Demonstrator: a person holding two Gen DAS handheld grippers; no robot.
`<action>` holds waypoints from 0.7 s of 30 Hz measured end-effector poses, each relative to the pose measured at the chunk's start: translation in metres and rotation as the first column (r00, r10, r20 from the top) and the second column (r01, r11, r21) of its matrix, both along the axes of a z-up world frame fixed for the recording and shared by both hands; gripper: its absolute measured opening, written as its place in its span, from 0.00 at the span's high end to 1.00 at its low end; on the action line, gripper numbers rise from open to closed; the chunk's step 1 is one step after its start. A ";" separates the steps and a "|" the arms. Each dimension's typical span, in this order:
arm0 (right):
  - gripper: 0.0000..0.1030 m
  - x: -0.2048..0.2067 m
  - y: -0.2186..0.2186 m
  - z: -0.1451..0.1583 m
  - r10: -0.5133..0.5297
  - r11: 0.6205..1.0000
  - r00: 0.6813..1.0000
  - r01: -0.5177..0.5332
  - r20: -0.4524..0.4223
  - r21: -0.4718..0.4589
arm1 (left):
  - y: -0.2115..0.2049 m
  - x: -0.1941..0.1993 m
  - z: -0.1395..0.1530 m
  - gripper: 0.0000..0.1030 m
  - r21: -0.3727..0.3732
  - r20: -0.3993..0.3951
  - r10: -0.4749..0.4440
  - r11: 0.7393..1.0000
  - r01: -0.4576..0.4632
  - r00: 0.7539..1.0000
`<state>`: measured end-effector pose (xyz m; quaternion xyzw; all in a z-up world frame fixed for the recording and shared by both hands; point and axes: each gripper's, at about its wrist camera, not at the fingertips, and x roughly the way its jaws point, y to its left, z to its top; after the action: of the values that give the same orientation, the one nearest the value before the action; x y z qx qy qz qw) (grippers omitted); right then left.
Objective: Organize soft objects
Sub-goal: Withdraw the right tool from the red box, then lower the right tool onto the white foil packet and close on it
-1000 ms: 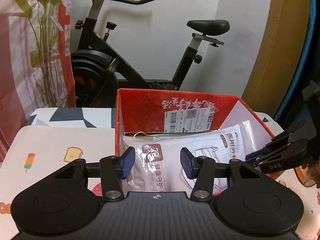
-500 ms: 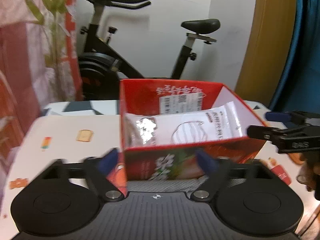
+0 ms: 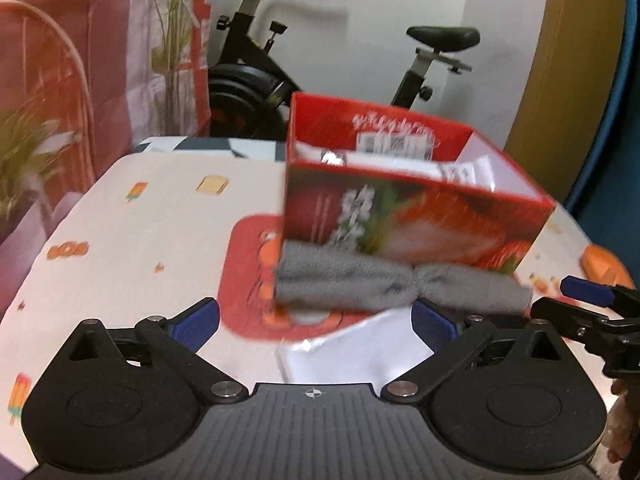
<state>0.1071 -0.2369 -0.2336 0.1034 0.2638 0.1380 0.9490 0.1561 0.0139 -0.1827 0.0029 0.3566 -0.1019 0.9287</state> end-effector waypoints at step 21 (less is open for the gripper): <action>0.19 0.032 0.055 -0.020 0.109 0.982 0.993 -0.114 -0.041 -0.153 | 0.048 -0.008 -0.050 0.05 -0.187 -0.142 0.143 0.968 -0.169 0.979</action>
<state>0.1386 -0.1823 -0.2534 0.0165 0.2944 0.1685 0.9406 0.1480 0.0622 -0.2330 -0.1242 0.4024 -0.0633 0.9048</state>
